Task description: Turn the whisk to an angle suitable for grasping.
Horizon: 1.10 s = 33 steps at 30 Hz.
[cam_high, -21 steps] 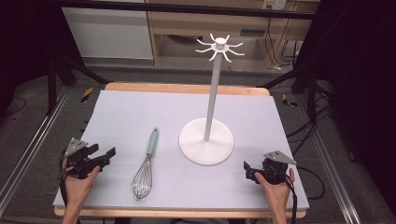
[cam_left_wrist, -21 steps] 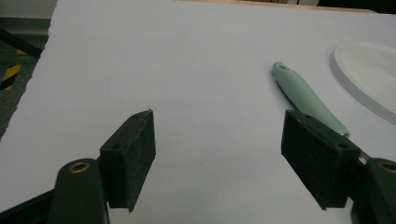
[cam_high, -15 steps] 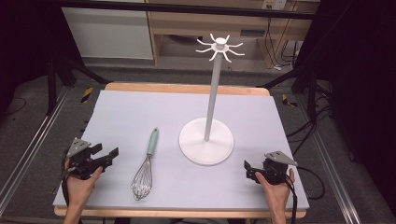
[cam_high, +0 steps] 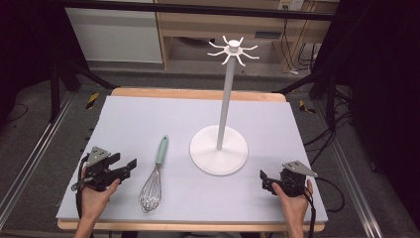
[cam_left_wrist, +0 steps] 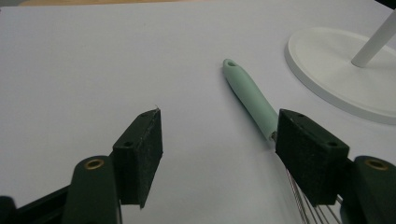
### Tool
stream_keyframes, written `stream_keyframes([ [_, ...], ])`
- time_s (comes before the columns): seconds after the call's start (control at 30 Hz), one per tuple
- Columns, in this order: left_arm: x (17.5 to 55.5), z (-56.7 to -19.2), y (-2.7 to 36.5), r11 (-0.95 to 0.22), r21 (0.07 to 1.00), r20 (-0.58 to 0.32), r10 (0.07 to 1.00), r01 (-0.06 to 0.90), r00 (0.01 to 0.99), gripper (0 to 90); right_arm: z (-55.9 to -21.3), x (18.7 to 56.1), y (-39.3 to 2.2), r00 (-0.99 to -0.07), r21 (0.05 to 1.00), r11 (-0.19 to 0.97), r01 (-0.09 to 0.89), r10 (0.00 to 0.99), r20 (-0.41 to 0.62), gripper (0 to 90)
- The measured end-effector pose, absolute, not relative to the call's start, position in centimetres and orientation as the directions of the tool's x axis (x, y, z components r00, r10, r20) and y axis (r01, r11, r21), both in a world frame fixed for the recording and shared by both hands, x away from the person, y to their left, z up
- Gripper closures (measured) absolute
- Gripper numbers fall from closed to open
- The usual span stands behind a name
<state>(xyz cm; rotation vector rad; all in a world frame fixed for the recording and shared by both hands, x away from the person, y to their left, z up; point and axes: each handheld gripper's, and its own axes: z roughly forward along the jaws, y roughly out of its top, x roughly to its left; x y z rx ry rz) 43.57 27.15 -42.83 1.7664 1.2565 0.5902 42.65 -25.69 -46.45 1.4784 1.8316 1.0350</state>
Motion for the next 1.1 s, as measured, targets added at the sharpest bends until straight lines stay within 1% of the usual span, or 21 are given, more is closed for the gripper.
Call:
stream_keyframes([
  [0.5,44.3,-41.4,25.3,-0.161,0.840,-0.086,0.904,0.518,0.419,34.1,-46.5,42.8,-25.7,-0.227,0.827,0.104,0.552,0.973,0.030,4.6],
  [0.7,44.7,-41.0,24.9,-0.161,0.840,-0.089,0.902,0.518,0.423,35.1,-46.5,42.7,-25.8,-0.227,0.832,0.103,0.546,0.973,0.029,4.7],
  [1.1,45.9,-40.3,23.2,-0.204,0.828,-0.065,0.891,0.523,0.450,35.7,-46.6,42.8,-25.6,-0.232,0.827,0.101,0.553,0.972,0.036,5.1],
])
